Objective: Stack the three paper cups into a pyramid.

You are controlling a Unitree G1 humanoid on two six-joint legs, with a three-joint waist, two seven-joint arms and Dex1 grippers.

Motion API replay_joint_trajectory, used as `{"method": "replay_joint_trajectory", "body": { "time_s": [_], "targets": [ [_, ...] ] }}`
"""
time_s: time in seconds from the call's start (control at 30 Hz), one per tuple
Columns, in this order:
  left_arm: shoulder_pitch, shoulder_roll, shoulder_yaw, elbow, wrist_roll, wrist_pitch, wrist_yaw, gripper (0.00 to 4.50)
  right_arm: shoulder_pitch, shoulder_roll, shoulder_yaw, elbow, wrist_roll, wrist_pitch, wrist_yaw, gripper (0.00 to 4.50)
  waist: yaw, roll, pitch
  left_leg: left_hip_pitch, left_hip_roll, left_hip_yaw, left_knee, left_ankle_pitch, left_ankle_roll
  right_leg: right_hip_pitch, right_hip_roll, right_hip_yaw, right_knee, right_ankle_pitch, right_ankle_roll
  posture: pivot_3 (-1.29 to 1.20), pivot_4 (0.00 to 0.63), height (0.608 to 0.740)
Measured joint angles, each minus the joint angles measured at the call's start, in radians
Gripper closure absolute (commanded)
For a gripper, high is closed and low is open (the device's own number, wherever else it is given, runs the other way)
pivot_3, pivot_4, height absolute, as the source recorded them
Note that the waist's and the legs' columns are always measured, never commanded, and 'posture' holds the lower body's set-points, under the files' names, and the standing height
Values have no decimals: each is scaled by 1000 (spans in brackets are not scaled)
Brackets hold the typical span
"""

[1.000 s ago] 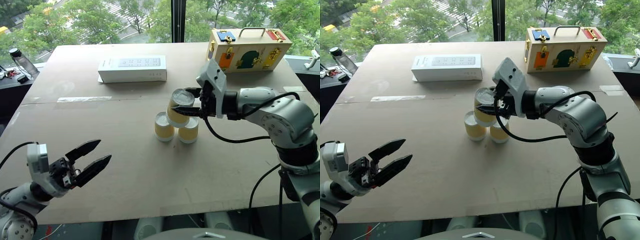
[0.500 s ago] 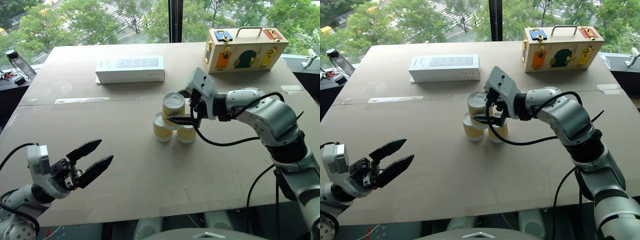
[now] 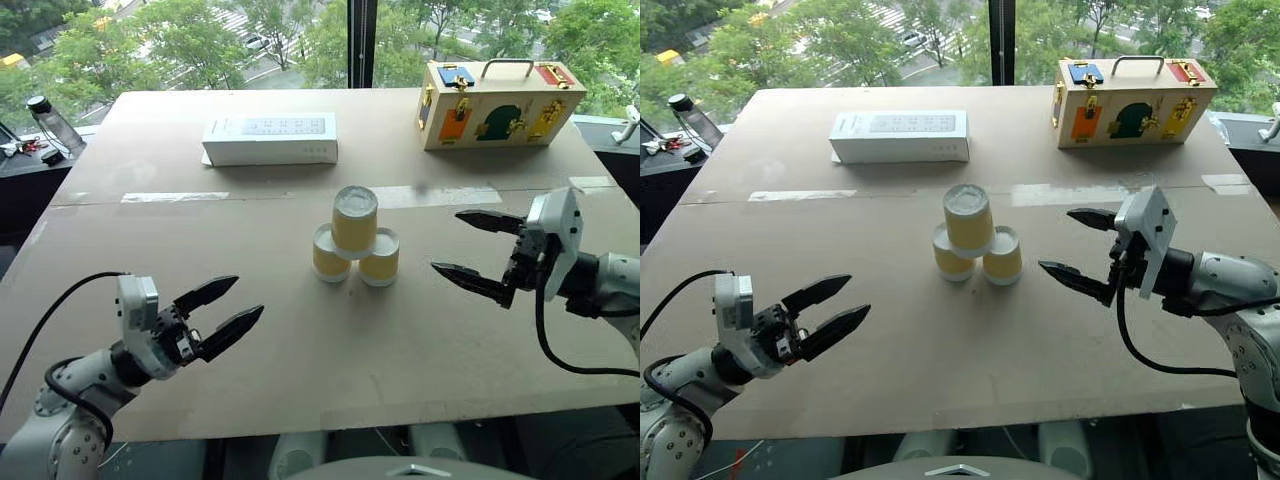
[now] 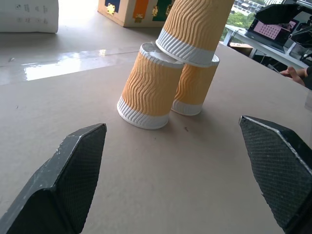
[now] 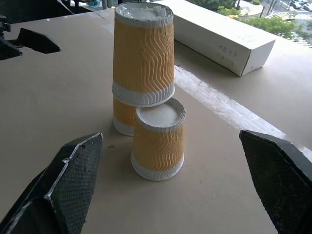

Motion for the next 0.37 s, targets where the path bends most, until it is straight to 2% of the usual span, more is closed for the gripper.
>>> {"method": "replay_joint_trajectory", "body": {
  "time_s": [0.1,0.17,0.27,0.37],
  "targets": [
    [17,42,2,82,50,-19,-38,0,255,29,-121,-3,-44,-142,61,52,-4,1,0,0,0,1,0,0,0,0,0,1,-1,0,0,0,150,740],
    [28,51,2,117,66,-30,-64,0,343,46,-175,4,-60,-207,89,52,-10,0,-1,2,1,3,0,0,0,1,0,2,0,-1,-2,0,150,740],
    [34,62,2,164,89,-48,-92,0,438,64,-213,40,-85,-301,123,52,-9,-1,-1,6,1,4,0,0,0,4,0,2,0,-5,0,0,150,740],
    [28,66,0,185,90,-49,-109,0,455,74,-211,67,-104,-356,127,52,-7,-1,-1,13,2,4,0,0,0,10,0,2,0,-5,1,0,150,740]
  ]
}}
